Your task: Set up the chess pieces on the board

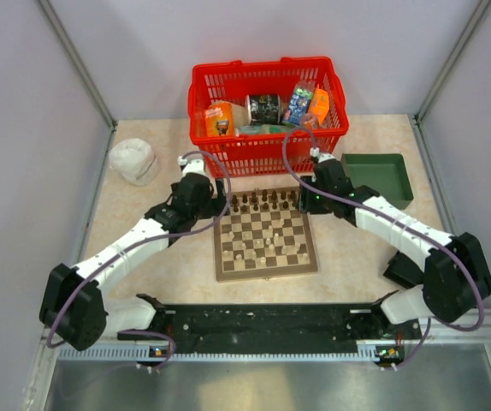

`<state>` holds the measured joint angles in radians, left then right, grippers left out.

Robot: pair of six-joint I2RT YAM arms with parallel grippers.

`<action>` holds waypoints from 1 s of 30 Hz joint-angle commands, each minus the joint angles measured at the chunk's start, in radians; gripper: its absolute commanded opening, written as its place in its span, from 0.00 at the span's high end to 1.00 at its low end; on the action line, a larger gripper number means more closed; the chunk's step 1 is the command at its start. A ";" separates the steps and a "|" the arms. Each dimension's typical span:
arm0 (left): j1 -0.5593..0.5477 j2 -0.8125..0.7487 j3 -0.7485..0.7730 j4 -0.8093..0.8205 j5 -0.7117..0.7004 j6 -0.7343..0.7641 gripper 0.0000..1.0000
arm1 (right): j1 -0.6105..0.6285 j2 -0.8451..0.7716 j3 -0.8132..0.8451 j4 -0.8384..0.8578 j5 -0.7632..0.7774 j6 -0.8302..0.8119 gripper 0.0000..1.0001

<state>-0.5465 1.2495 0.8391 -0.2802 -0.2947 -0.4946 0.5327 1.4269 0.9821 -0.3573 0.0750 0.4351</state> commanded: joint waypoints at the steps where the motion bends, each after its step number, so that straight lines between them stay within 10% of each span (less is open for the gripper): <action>1: 0.017 -0.085 -0.006 -0.040 -0.024 0.033 0.02 | -0.002 -0.095 -0.060 -0.022 -0.072 0.028 0.52; 30: 0.077 -0.220 -0.112 -0.093 -0.222 0.111 0.01 | 0.184 -0.114 -0.097 -0.101 -0.007 0.077 0.55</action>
<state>-0.4744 1.0237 0.7570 -0.4541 -0.4461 -0.3695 0.7029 1.3064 0.8379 -0.4500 0.0433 0.5014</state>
